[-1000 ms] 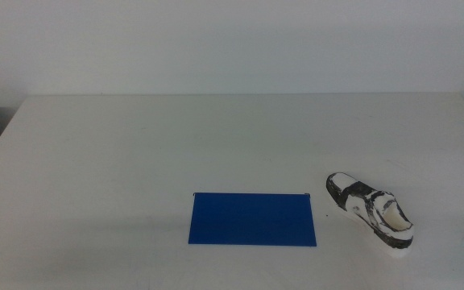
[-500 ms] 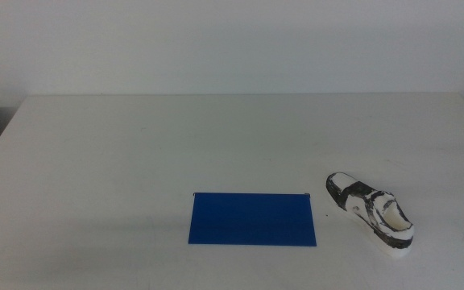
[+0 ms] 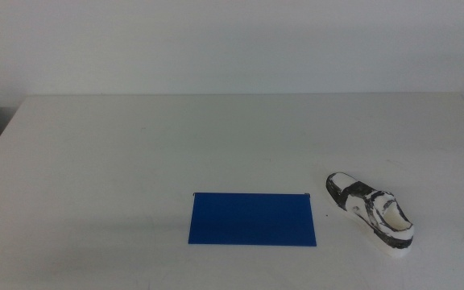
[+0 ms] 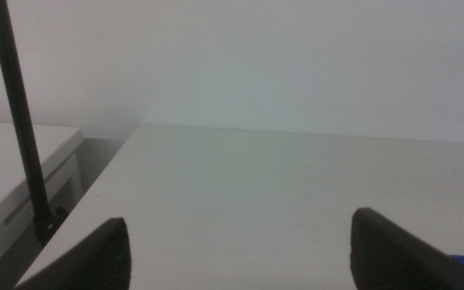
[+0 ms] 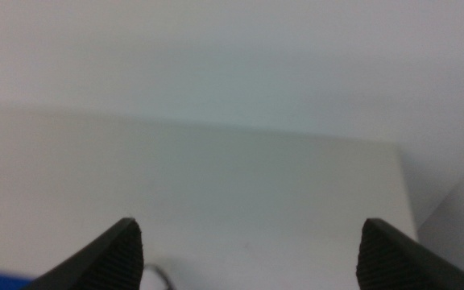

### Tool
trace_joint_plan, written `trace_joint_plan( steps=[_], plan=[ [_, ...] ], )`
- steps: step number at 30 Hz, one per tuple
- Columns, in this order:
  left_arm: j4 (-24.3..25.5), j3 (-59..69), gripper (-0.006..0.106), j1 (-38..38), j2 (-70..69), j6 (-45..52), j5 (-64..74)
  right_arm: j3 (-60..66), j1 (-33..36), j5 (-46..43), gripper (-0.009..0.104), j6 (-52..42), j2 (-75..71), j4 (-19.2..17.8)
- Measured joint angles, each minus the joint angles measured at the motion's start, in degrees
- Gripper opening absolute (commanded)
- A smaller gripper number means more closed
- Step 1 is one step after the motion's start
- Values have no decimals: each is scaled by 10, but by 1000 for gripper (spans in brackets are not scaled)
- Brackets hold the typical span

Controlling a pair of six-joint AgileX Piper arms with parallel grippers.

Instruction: Use one arm to grab the shoe from the table and place it on the mat.

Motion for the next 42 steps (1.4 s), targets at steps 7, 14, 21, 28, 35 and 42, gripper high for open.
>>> trace_joint_plan(
  steps=[7,14,21,28,35,42],
  plan=[
    [0,0,94,0,0,0,0,-153,33,158,92,-48,167,36],
    [0,0,94,0,0,0,0,-184,59,230,92,-49,285,38],
    [0,0,94,0,0,0,0,-184,61,251,92,-49,368,38],
    [0,0,94,0,0,0,0,-184,84,255,92,-49,427,11],
    [0,0,94,0,0,0,0,-184,117,254,92,-50,471,-61],
    [0,0,94,0,0,0,0,-143,136,204,92,-51,484,-66]
  ],
)
